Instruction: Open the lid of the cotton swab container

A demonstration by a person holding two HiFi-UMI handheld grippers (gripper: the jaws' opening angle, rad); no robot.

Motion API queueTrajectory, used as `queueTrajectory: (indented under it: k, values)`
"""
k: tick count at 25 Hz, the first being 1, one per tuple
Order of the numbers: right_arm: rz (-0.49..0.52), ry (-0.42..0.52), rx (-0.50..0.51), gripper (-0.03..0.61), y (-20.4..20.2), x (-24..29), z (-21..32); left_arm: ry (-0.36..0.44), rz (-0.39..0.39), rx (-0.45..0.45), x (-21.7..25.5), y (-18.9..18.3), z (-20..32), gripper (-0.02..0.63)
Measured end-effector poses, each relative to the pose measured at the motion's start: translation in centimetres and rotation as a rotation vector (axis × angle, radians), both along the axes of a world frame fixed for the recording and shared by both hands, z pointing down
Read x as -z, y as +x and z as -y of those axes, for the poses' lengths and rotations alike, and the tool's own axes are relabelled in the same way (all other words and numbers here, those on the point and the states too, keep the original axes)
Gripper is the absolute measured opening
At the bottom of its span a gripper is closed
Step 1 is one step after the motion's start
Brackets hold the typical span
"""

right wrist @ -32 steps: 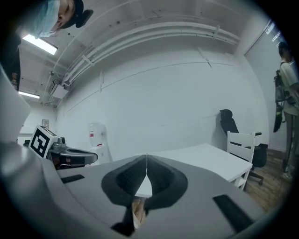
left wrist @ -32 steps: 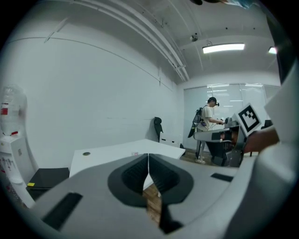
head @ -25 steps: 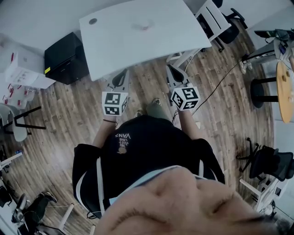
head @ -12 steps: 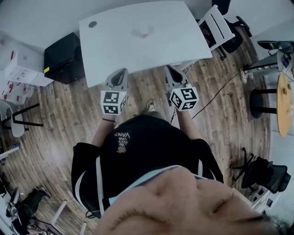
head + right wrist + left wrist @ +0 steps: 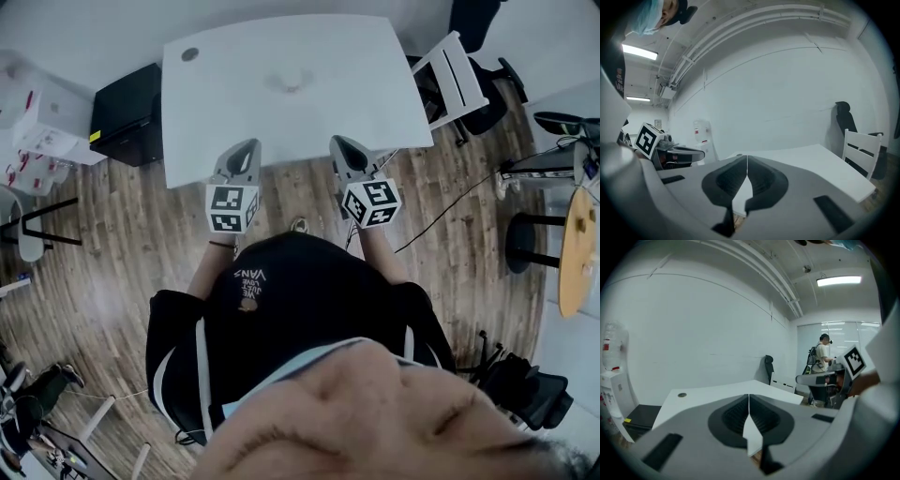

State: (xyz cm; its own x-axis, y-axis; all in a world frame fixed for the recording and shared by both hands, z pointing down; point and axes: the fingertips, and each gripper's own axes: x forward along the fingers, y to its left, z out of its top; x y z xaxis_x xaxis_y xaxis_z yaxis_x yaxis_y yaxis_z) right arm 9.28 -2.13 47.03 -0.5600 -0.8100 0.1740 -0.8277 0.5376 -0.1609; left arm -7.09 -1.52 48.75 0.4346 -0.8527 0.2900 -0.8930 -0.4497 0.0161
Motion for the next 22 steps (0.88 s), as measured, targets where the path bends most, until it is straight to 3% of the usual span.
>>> queueTrajectory:
  k: [11, 22]
  values:
    - [0.017, -0.024, 0.057, 0.014, 1.3, -1.3, 4.0, -0.031, 0.007, 0.075, -1.3, 0.8, 2.7, 0.02]
    - [0.003, -0.031, 0.026, 0.014, 0.3, -1.3, 9.2, -0.033, 0.001, 0.016, -1.4, 0.9, 9.3, 0.02]
